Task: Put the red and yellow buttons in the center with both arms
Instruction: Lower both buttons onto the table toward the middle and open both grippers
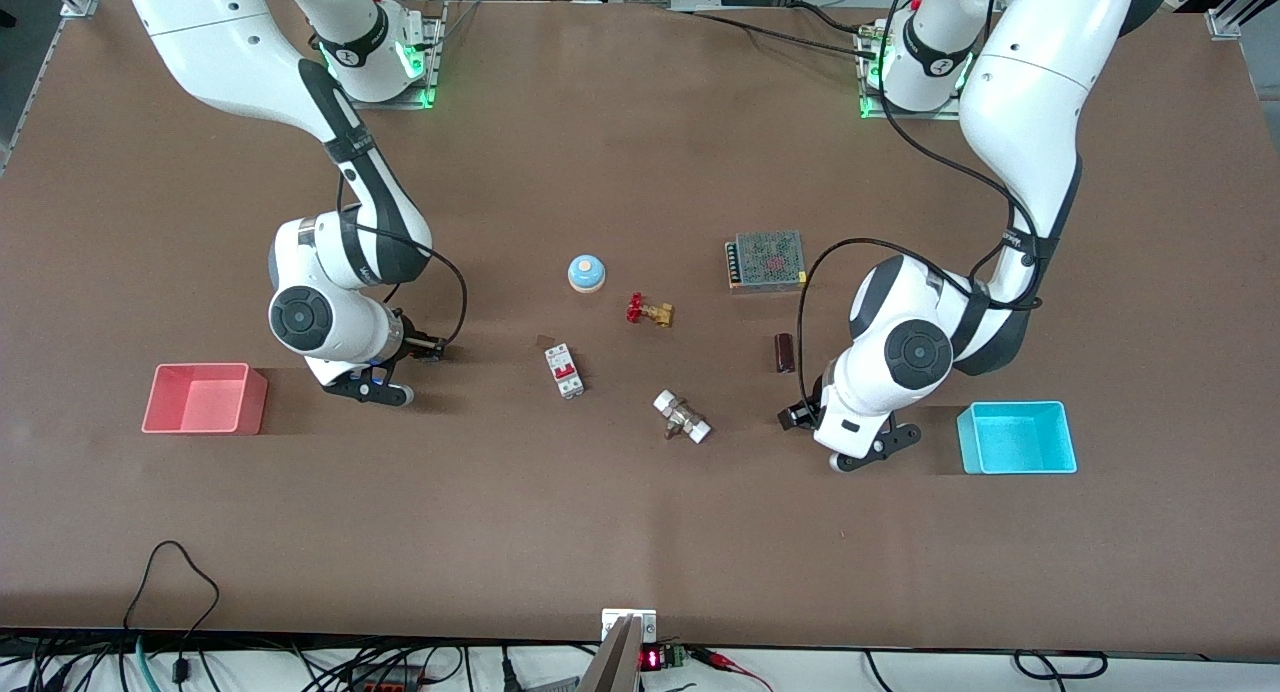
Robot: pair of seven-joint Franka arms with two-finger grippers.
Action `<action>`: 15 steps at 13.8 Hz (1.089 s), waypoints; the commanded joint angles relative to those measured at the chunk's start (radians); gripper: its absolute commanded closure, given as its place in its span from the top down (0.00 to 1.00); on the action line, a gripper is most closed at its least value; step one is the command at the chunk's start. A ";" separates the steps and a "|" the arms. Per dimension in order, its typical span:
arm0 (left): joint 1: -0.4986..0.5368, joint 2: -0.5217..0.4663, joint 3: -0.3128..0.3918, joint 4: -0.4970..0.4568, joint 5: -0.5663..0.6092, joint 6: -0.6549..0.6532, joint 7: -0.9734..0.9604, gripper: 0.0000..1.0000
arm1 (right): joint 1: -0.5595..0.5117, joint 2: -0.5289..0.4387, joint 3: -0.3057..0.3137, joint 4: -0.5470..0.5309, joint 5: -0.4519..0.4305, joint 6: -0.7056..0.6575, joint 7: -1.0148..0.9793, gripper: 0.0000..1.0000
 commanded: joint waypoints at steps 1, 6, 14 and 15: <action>0.008 -0.065 0.009 -0.005 -0.003 -0.047 0.016 1.00 | -0.005 0.007 0.001 -0.006 0.000 0.029 0.014 0.56; 0.046 -0.173 0.021 -0.008 0.005 -0.102 0.142 1.00 | -0.004 -0.094 0.000 0.014 0.000 -0.003 0.010 1.00; 0.177 -0.430 0.017 -0.070 0.036 -0.283 0.381 1.00 | -0.030 -0.246 -0.098 0.311 -0.014 -0.361 -0.033 1.00; 0.191 -0.460 0.015 -0.071 0.036 -0.312 0.410 1.00 | -0.030 -0.252 -0.124 0.356 -0.014 -0.422 -0.073 1.00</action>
